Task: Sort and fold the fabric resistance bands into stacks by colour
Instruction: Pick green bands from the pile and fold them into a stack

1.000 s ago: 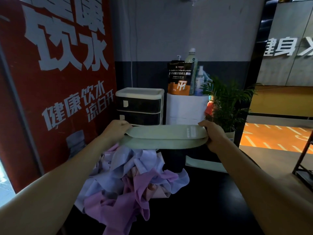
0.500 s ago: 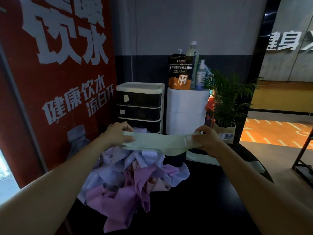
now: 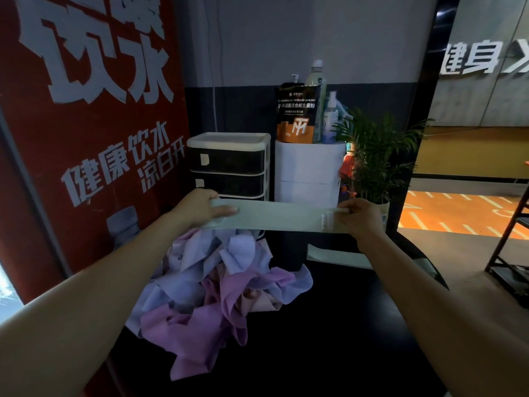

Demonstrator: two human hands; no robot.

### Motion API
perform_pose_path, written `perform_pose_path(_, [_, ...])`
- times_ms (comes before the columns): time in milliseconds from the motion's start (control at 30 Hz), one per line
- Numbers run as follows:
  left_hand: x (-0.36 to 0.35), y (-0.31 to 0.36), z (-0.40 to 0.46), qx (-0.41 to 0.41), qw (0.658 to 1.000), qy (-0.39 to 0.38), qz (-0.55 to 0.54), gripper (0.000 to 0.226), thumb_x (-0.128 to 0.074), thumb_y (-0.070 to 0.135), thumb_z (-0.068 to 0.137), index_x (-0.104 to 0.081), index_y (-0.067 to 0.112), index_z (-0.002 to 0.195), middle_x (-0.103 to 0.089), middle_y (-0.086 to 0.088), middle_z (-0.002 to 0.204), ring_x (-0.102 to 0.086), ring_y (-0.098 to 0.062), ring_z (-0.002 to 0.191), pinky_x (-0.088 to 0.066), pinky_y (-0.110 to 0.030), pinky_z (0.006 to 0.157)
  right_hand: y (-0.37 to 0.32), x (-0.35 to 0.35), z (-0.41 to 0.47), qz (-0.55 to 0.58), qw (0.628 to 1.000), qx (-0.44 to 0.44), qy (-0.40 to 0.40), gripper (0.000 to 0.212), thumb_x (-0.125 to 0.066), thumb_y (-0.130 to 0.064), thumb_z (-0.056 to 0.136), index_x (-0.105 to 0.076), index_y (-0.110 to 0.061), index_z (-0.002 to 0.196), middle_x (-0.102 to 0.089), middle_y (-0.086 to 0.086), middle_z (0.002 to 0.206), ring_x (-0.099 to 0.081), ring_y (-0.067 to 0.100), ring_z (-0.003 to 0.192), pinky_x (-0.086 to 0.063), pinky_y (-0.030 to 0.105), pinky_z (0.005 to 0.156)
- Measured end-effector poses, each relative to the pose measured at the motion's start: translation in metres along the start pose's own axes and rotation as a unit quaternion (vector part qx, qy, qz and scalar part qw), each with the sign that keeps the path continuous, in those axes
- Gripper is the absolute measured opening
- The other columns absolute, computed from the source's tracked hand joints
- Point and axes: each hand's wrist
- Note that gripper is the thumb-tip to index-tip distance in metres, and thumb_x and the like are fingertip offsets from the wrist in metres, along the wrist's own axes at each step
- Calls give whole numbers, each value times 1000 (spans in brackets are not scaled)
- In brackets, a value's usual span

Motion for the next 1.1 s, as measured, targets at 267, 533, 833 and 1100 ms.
perform_pose_path(267, [-47,46,21,7,997,-67,-40,19,-51,10,86,-50,13,68,-46,-2,72,-39,-13,66,-33,-27,60,29,51,16,-24,998,-33,51,11,-64,0,80,-66,-10,82,-62,9,89,-54,20,79,-42,29,66])
perform_pose_path(533, [-119,52,57,-14,999,-50,12,13,-66,9,82,-54,13,81,-52,-2,77,-48,-17,73,-37,-26,57,75,104,34,-71,993,-69,63,22,-55,2,84,-65,-5,102,-63,16,101,-55,25,84,-42,30,68])
perform_pose_path(833, [-210,49,91,-6,999,29,-13,27,-77,11,74,-62,4,95,-56,-6,89,-51,-19,81,-37,-24,71,129,135,52,-182,970,-88,134,21,-61,1,80,-66,-2,101,-68,15,104,-60,31,99,-43,29,76])
perform_pose_path(1100, [-262,31,104,1,1000,19,-22,24,-77,11,73,-61,6,91,-60,-8,88,-55,-21,81,-42,-26,73,168,139,64,-258,957,-60,116,19,-55,2,81,-64,-3,96,-66,17,99,-59,34,94,-44,34,75])
Point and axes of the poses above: each hand's wrist, its own z-axis towards the middle knuckle, its own x-axis out of the back of the hand, y = z × x
